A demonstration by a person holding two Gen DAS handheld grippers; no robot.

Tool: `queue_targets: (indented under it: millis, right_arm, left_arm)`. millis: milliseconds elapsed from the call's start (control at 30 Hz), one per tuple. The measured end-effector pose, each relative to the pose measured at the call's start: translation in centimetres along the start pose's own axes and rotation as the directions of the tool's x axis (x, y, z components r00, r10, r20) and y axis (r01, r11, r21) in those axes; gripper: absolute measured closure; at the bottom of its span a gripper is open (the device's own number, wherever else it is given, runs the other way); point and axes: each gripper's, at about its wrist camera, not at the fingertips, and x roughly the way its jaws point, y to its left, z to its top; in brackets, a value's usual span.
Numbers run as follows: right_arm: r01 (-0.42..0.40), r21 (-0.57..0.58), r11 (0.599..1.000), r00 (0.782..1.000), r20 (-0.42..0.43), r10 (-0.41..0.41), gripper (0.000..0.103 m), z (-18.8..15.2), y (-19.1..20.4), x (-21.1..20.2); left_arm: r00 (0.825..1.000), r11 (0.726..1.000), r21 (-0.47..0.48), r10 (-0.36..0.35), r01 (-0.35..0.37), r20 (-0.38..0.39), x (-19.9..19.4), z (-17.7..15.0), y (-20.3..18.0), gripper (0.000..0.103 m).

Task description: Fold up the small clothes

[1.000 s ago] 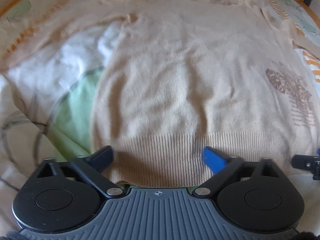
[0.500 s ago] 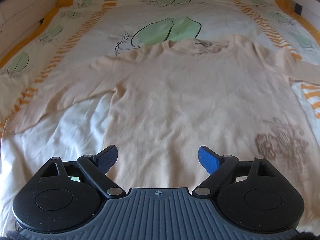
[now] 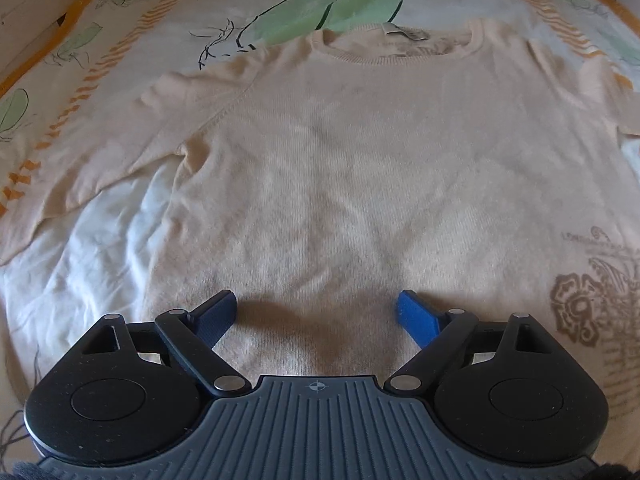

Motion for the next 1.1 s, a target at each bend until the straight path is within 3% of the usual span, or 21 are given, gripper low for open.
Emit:
queue_targets:
  millis: [233,300,333,400,500,633,800,900,1100]
  right_arm:
    - [-0.072,0.103,0.992,0.997,0.05,0.067,0.023,1.1,-1.4,1.4]
    - [-0.088,0.1,0.991,0.994,0.067,0.081,0.047,1.5,-1.3,1.6]
    - [-0.091,0.109,0.99,0.994,0.067,0.084,0.053,1.8,-1.1,1.8]
    - [-0.06,0.11,0.992,0.996,0.078,0.051,0.077,2.2,-0.6,1.5]
    - [0.011,0.045,0.999,0.992,0.122,-0.016,0.091,2.8,0.9,0.0]
    - [-0.039,-0.03,0.999,0.978,0.205,0.045,0.091,3.6,4.3,-4.6]
    - [-0.174,-0.203,0.964,0.937,0.268,0.225,0.091,3.3,12.3,-11.3]
    - [-0.264,-0.298,0.917,0.903,0.258,0.344,0.091,1.7,18.2,-14.5]
    - [-0.432,-0.468,0.771,0.831,0.126,0.542,0.092,-4.8,30.8,-16.8]
  left_arm:
    - [1.0,1.0,-0.009,-0.011,0.011,0.002,0.4,0.0,0.3,0.012]
    - [1.0,1.0,-0.014,-0.011,0.011,0.004,0.5,0.1,0.3,0.012]
    - [1.0,1.0,-0.017,-0.01,0.01,0.005,0.6,0.2,0.3,0.011]
    - [1.0,1.0,-0.022,-0.01,0.01,0.006,0.7,0.3,0.3,0.01]
    - [1.0,0.999,-0.03,-0.021,0.022,0.007,0.7,0.4,0.5,0.01]
    - [0.999,0.998,-0.039,-0.05,0.051,0.018,0.7,0.5,1.1,0.011]
    - [0.996,0.995,-0.06,-0.083,0.085,0.033,0.3,0.7,2.4,0.016]
    - [0.995,0.994,-0.067,-0.083,0.086,0.054,-0.2,0.4,3.6,0.016]
    - [0.993,0.99,-0.112,-0.077,0.087,0.09,-1.3,-0.4,7.5,0.016]
